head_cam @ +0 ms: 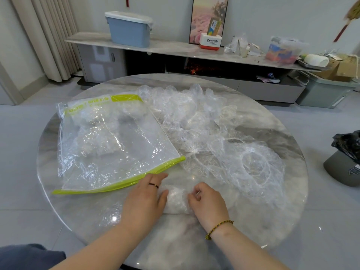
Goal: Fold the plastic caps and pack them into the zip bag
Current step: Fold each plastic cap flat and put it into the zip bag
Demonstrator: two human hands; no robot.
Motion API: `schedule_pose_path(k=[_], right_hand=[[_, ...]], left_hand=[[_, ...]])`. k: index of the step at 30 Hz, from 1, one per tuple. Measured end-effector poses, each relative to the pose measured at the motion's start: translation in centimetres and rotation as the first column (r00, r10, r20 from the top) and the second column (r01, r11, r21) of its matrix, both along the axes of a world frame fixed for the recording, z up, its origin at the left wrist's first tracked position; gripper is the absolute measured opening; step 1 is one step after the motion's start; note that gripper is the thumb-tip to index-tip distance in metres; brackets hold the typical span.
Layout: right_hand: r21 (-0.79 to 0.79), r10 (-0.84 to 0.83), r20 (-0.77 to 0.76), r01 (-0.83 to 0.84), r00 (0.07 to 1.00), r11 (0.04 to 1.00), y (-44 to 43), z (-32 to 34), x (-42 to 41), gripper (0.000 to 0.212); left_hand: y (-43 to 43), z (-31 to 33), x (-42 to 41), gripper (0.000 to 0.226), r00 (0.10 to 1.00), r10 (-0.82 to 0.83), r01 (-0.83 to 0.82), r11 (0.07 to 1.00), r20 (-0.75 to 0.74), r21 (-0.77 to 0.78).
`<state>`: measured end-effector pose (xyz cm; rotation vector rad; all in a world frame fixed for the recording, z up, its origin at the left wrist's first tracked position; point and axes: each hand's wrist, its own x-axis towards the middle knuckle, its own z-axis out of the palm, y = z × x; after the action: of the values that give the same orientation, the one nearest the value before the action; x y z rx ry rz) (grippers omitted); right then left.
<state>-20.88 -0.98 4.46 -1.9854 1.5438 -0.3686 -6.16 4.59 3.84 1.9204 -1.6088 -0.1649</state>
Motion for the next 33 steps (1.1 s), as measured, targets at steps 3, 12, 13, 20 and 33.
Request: schedule_pose_path(k=[3,12,13,20,33], right_hand=[[-0.048,-0.014,-0.088,0.01,0.996,0.999,0.3,0.5,0.6,0.009],[-0.187,0.017,-0.345,-0.086,0.939,0.979,0.2,0.7,0.3,0.013],[-0.187,0.018,-0.351,-0.089,0.936,0.978,0.2,0.7,0.3,0.012],[-0.025,-0.037,-0.144,0.034,0.989,0.999,-0.7,1.9,-0.6,0.026],[0.502,-0.133,0.233,-0.002,0.963,0.865,-0.8,2.3,-0.3,0.038]], left_hand=[[0.1,-0.7,-0.6,0.032,0.928,-0.193,0.236,0.966,0.32,-0.104],[-0.6,-0.3,-0.7,0.121,0.844,-0.389,0.231,0.885,0.369,0.404],[-0.7,0.1,-0.7,0.128,0.886,-0.372,0.236,0.875,0.276,0.423],[-1.9,0.7,-0.2,0.033,0.986,-0.162,0.162,0.891,-0.037,0.423],[-1.7,0.4,0.1,0.028,0.982,-0.046,0.123,0.894,-0.184,0.432]])
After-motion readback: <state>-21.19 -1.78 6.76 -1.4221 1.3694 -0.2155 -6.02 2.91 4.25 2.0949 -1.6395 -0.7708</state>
